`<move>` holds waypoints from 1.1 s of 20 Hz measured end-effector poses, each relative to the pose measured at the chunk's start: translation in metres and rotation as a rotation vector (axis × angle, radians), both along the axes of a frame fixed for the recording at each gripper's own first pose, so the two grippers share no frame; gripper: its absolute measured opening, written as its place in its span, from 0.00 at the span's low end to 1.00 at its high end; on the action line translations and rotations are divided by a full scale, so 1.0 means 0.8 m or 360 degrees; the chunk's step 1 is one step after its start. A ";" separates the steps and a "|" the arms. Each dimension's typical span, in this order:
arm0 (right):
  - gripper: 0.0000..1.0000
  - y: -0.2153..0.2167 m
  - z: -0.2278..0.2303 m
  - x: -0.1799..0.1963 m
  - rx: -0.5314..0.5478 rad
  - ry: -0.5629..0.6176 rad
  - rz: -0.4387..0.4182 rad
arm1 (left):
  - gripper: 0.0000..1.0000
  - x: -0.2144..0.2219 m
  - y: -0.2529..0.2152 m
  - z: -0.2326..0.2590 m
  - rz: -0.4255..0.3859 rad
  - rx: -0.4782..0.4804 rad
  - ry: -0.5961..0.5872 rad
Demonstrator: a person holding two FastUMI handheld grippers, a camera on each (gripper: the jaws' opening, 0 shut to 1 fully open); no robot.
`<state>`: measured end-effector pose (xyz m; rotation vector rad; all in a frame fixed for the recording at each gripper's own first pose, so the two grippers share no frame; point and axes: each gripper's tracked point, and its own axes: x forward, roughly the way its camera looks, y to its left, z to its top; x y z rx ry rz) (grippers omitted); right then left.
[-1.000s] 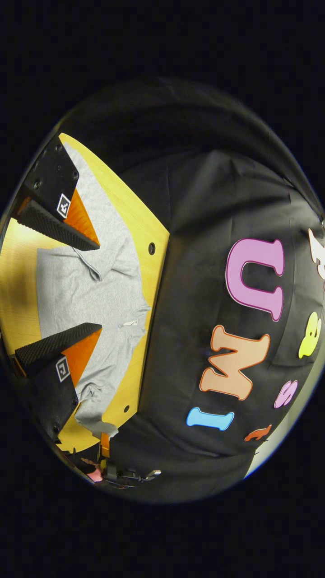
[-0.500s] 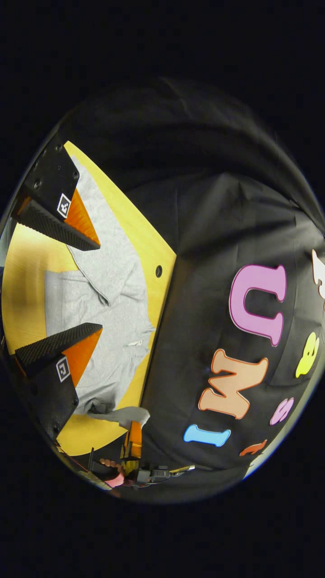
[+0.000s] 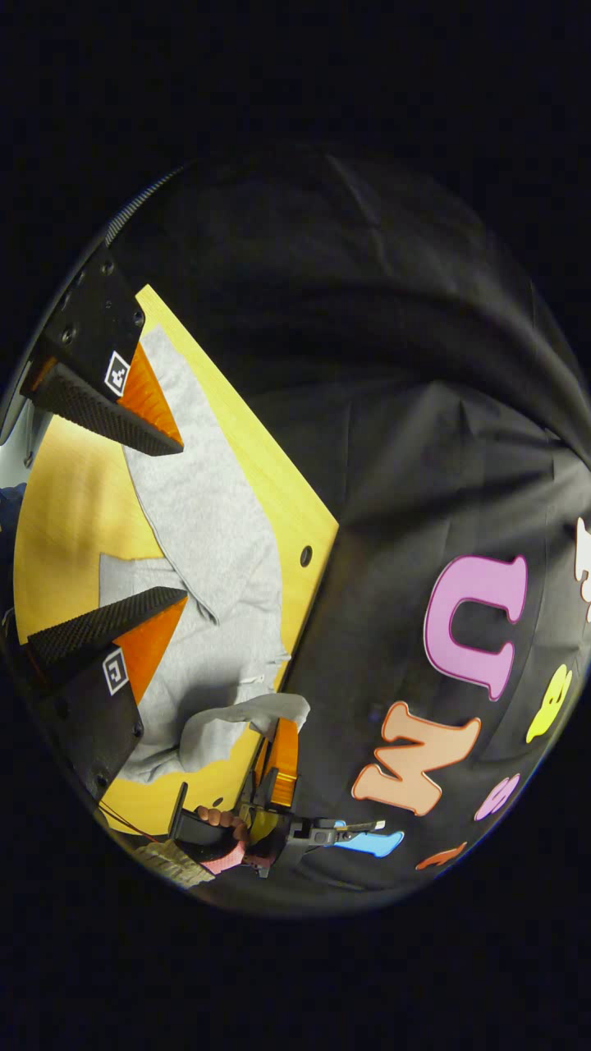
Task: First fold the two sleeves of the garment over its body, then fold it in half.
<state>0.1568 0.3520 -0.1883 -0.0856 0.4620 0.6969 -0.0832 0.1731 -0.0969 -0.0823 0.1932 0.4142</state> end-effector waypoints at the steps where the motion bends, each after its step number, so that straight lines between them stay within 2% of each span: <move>1: 0.09 0.019 -0.015 0.002 0.0001 0.0025 0.0021 | 0.94 -0.005 0.011 -0.006 0.0030 -0.0012 0.0008; 3: 0.09 0.031 -0.044 0.008 -0.0009 0.0056 0.0026 | 0.94 -0.015 0.032 -0.018 0.0094 -0.0031 0.0028; 8: 0.12 0.049 -0.112 0.027 -0.0153 0.0110 -0.0043 | 0.95 -0.032 0.093 -0.051 0.0213 -0.0047 0.0083; 10: 0.19 0.050 -0.117 0.026 -0.0164 0.0140 -0.0046 | 0.95 -0.032 0.114 -0.068 0.0237 -0.0046 0.0126; 11: 0.17 0.053 -0.118 0.026 -0.0153 0.0149 -0.0036 | 0.95 -0.031 0.123 -0.075 0.0246 -0.0050 0.0144; 13: 0.32 0.066 -0.124 0.026 -0.0109 0.0164 -0.0002 | 0.95 -0.031 0.140 -0.086 0.0271 -0.0052 0.0173; 14: 0.48 0.067 -0.124 0.027 -0.0119 0.0151 -0.0007 | 0.95 -0.031 0.148 -0.093 0.0287 -0.0050 0.0196; 16: 0.88 0.056 -0.115 0.022 -0.0168 0.0100 -0.0020 | 0.94 -0.025 0.155 -0.104 0.0311 -0.0061 0.0230; 17: 0.89 0.050 -0.109 0.021 -0.0195 0.0076 -0.0025 | 0.94 -0.021 0.157 -0.110 0.0321 -0.0072 0.0246; 18: 0.99 0.044 -0.110 0.023 -0.0223 0.0049 -0.0044 | 0.94 -0.017 0.160 -0.117 0.0331 -0.0088 0.0264; 22: 0.99 0.021 -0.079 0.014 -0.0210 -0.0040 -0.0106 | 0.95 -0.005 0.173 -0.135 0.0330 -0.0109 0.0328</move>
